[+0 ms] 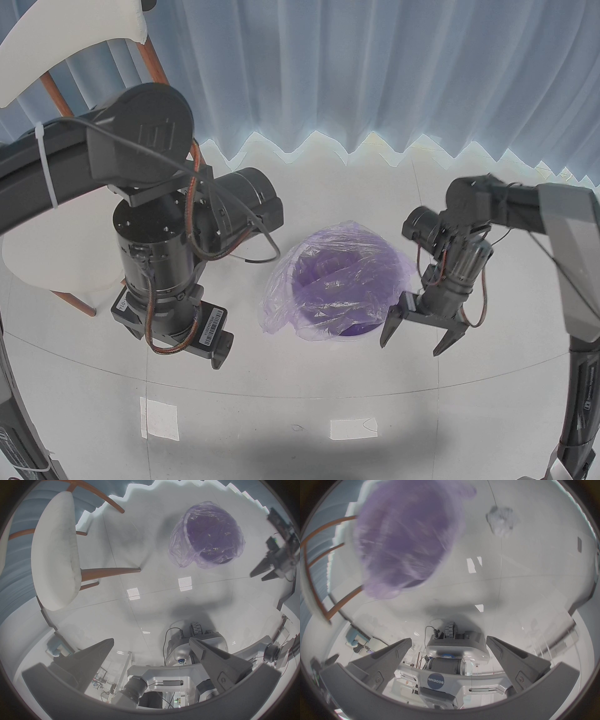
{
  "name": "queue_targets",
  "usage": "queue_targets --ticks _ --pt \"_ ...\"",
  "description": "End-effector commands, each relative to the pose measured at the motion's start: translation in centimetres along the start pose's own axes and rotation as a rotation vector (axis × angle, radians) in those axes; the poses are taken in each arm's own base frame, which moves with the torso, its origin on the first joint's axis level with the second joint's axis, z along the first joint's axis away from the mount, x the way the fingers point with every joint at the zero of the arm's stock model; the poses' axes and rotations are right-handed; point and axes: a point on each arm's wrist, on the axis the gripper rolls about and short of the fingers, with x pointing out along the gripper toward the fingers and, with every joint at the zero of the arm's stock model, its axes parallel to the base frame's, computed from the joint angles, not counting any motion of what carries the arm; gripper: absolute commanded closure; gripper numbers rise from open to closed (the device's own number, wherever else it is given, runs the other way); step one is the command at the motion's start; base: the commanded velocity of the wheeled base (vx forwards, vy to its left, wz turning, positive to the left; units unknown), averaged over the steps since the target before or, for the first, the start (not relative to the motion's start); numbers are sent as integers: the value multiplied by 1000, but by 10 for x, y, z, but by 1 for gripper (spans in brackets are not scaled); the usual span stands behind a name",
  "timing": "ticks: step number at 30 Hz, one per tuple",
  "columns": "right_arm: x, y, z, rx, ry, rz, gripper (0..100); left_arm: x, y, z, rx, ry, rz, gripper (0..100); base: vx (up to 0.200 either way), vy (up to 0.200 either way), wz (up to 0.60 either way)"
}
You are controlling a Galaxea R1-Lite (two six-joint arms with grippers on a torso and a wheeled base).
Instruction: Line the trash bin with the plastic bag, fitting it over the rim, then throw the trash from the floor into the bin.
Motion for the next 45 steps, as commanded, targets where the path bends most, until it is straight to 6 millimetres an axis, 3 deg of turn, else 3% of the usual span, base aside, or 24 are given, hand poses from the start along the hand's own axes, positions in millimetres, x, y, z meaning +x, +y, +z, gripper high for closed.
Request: queue_targets --ticks 1,3,5,6,7,8,9,10,11,12,13,15,16,20,25,30,35,40,45 --pt "-48 -139 -222 -617 -503 250 0 -53 29 -40 -159 -147 -113 0 0 0 0" --pt "-31 -129 -192 -652 -794 325 0 -68 53 -47 -108 -242 -154 0 0 0 0" --pt "-35 -98 -159 -553 -863 371 0 -60 42 -29 -117 -356 -269 0 0 0 0" --pt "-35 -98 -159 -553 -863 371 0 -60 42 -29 -117 -356 -269 0 0 0 0" --pt "-60 -71 -145 -364 -929 410 0 -56 25 0 -172 -516 -512 0 0 0 0" --pt "-60 -71 -145 -364 -929 410 0 -56 25 0 -172 -516 -512 0 0 0 0" --pt "-74 -38 -135 -209 -875 507 0 -29 14 25 -198 -643 -680 0 0 0 0" --pt "-82 -29 -129 -147 -864 541 0 -12 12 32 -206 -699 -716 0 0 0 0" --pt "-85 -26 -127 -138 -866 547 0 -8 12 34 -204 -717 -725 0 0 0 0" --pt "-95 -20 -123 -112 -883 536 0 14 5 39 -168 -821 -759 0 0 0 0" --pt "-94 -20 -122 -100 -881 515 0 25 1 40 -147 -859 -763 0 0 0 0" --pt "-94 -21 -122 -99 -882 512 0 26 0 40 -144 -864 -765 0 0 0 0" --pt "-88 -24 -123 -78 -873 479 0 55 -16 46 -115 -904 -761 0 0 0 0" --pt "-85 -35 -134 -80 -873 474 0 71 -35 60 -95 -933 -776 0 0 0 0" --pt "-93 -42 -132 -46 -920 488 0 76 -45 86 -16 -978 -798 0 0 0 0" --pt "-100 -56 -124 13 -966 470 0 83 -54 94 75 -977 -841 0 0 0 0" --pt "-105 -63 -126 35 -986 474 0 104 -63 104 226 -967 -868 0 0 0 0" --pt "-106 -62 -126 33 -987 475 0 110 -68 110 234 -968 -869 0 0 0 0" --pt "-107 -62 -125 34 -992 478 0 122 -76 129 231 -984 -864 0 0 0 0"
